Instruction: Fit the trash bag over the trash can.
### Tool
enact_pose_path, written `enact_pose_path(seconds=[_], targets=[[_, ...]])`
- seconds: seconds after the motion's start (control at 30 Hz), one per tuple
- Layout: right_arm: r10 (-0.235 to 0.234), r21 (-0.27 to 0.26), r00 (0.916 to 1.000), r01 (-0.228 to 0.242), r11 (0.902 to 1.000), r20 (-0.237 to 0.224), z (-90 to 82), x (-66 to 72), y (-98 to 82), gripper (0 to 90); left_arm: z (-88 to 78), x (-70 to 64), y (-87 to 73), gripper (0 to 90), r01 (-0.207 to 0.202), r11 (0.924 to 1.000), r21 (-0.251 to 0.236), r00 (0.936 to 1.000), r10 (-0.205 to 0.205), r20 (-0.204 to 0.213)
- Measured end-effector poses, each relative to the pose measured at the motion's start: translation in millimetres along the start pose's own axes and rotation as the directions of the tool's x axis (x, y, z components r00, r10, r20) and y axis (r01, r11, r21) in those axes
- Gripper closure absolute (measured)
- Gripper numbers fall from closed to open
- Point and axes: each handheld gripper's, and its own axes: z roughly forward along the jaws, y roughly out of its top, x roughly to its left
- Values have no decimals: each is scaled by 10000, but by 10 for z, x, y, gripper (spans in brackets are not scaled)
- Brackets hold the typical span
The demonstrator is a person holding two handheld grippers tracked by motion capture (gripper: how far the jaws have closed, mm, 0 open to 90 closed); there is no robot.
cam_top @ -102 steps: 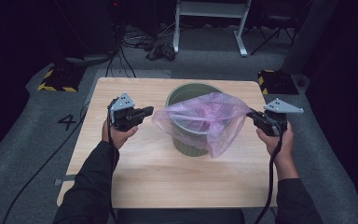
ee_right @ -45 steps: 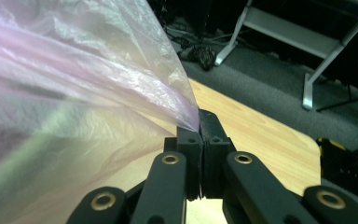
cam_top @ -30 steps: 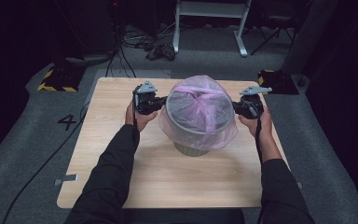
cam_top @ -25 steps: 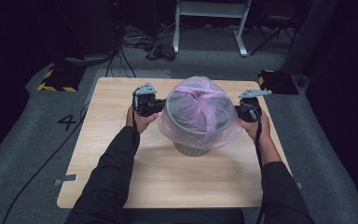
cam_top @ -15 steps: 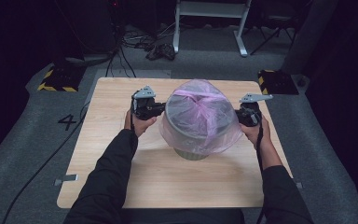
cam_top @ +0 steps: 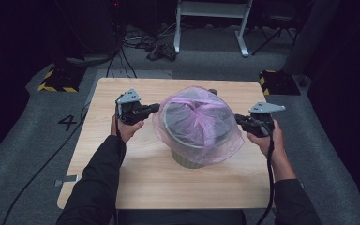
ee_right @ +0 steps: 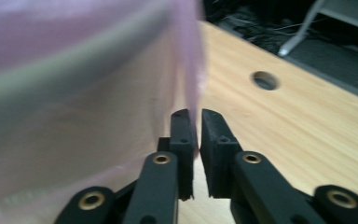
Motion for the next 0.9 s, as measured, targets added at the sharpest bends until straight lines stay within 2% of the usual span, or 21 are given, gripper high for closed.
enact_pose_path(seconds=[0.07,0.13,0.23,0.3,0.37,0.43,0.47,0.57,0.6,0.7,0.77,0.9], targets=[[209,-250,9993,-201,9995,301,-90,-74,11,725,-23,11,16,873,65,9999,-119,9999,-66,-123],[277,-641,9984,-245,9976,493,-180,-126,21,653,-39,21,40,729,188,9997,-164,9997,-190,-130],[307,-1051,9988,-266,9941,378,-284,-173,49,557,-69,14,82,558,282,9989,-378,9996,-281,47],[211,-1222,9987,-153,9924,460,-333,-177,77,514,-82,7,107,540,283,9981,-540,9987,-260,427],[140,-1362,9993,-91,9906,349,-358,-176,103,465,-70,-17,145,496,179,9988,-453,9991,-161,387],[-87,-1475,9997,120,9890,232,-373,-160,132,416,-55,-23,185,444,241,9988,-421,9980,-216,600],[-177,-1494,9996,208,9886,226,-377,-150,147,398,-49,-33,204,431,237,9988,-428,9985,-215,511],[-340,-1520,9987,395,9876,386,-375,-133,186,355,-36,-51,272,387,72,9992,-382,9972,-43,751],[-378,-1534,9984,439,9872,423,-368,-130,202,340,-35,-62,297,375,-32,9994,-332,9974,56,712],[-351,-1654,9994,341,9856,-32,-326,-123,278,325,-30,-76,360,338,-220,9993,-288,9974,239,682],[-450,-1700,9986,394,9846,-287,-293,-107,344,320,-30,-73,382,302,-234,9992,-339,9987,249,454],[-564,-1764,9943,397,9835,-909,-223,-61,460,320,-60,-41,398,283,-71,9987,-506,9972,109,741]])
